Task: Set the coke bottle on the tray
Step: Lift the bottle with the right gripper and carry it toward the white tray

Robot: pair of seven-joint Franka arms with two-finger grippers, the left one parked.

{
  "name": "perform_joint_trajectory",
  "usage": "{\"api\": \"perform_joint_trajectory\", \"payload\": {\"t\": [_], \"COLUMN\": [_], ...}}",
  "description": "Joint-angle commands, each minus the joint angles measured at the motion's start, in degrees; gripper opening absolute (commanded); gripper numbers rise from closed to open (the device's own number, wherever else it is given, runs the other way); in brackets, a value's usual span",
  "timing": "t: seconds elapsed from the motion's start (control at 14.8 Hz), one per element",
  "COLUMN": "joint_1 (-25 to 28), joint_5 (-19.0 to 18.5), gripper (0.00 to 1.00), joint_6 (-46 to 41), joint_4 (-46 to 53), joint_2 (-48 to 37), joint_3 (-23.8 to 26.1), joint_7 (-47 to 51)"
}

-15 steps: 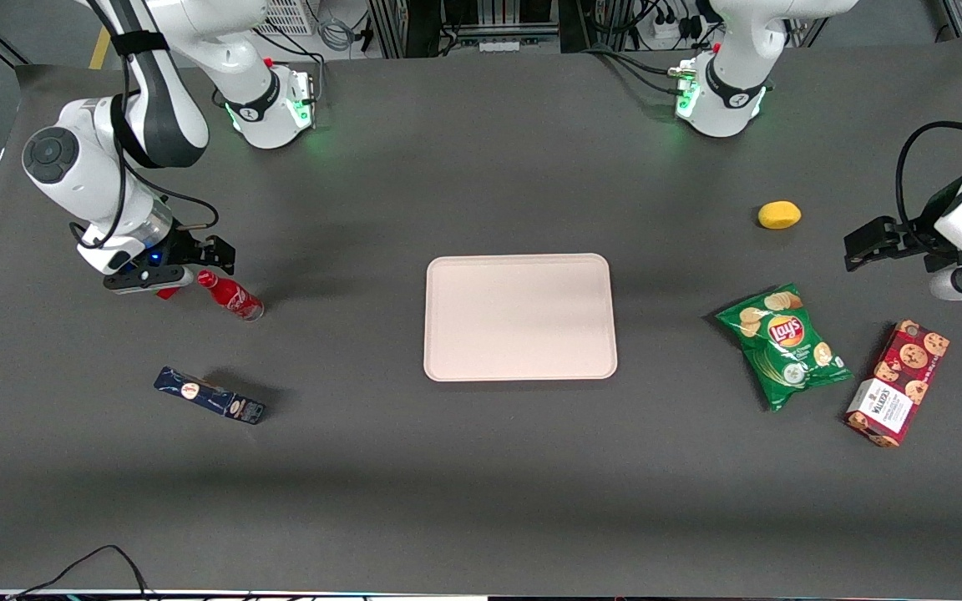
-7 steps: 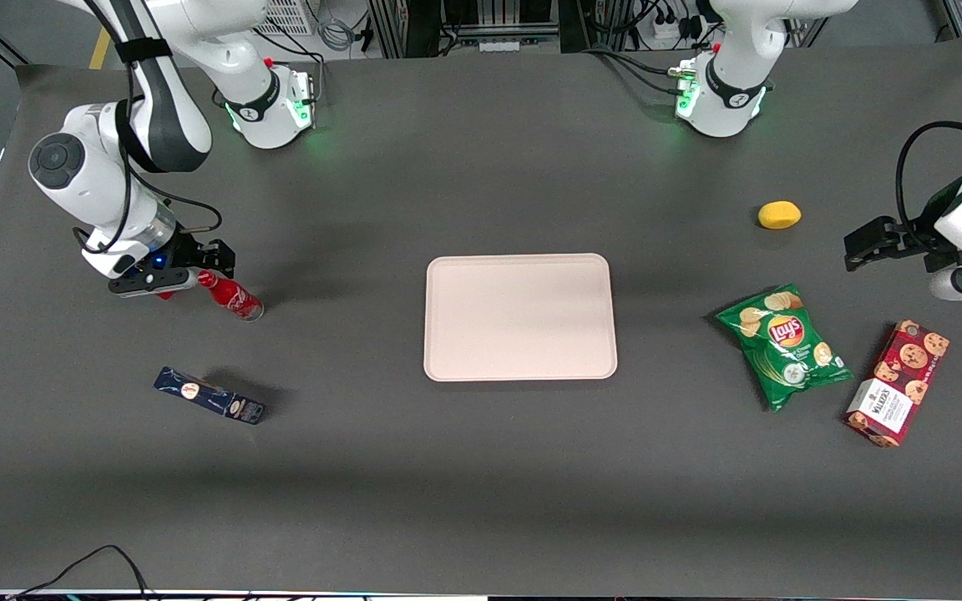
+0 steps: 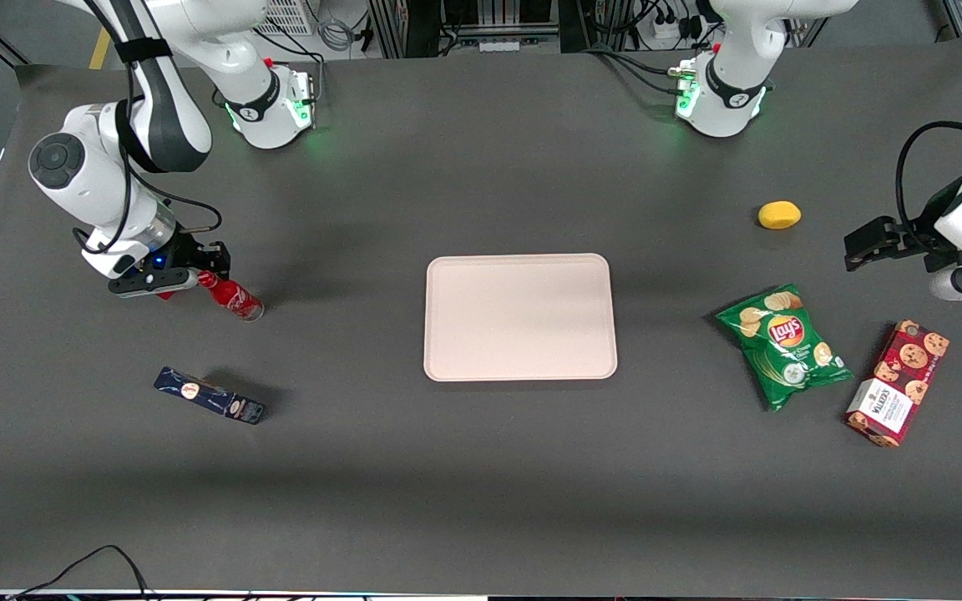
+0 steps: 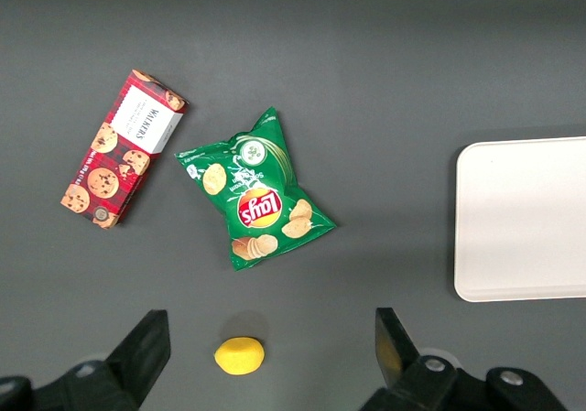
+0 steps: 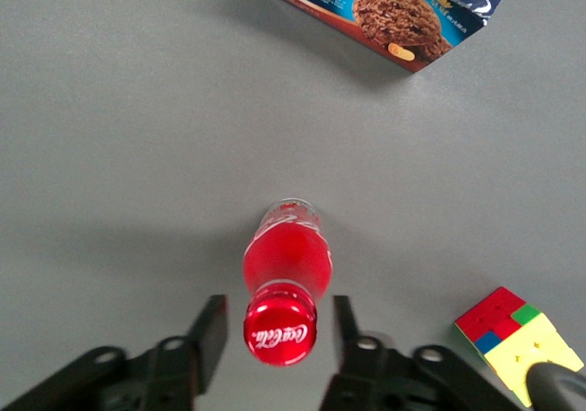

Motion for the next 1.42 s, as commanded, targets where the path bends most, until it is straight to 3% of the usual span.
{"api": "perform_joint_trajectory", "payload": {"t": [0.0, 0.2, 0.34, 0.54, 0.88, 1.22, 1.35], "joint_1": [-0.2, -0.1, -0.1, 0.1, 1.3, 1.9, 1.9], "joint_5": [-0.5, -0.5, -0.5, -0.4, 0.3, 0.6, 2.3], "gripper": [0.33, 0.09, 0.0, 0.0, 0.0, 0.0, 0.0], "joint_6": [1.1, 1.1, 0.6, -3.3, -24.5, -34.5, -36.7], "joint_4": [0.4, 0.6, 1.4, 4.1, 20.3, 32.0, 35.4], "joint_2": [0.7, 0.6, 0.4, -0.8, -0.4, 1.1, 2.3], "joint_3": [-0.2, -0.2, -0.3, -0.2, 0.6, 7.7, 11.4], "joint_7": [-1.4, -1.4, -1.5, -1.9, -0.8, 6.2, 11.9]}}
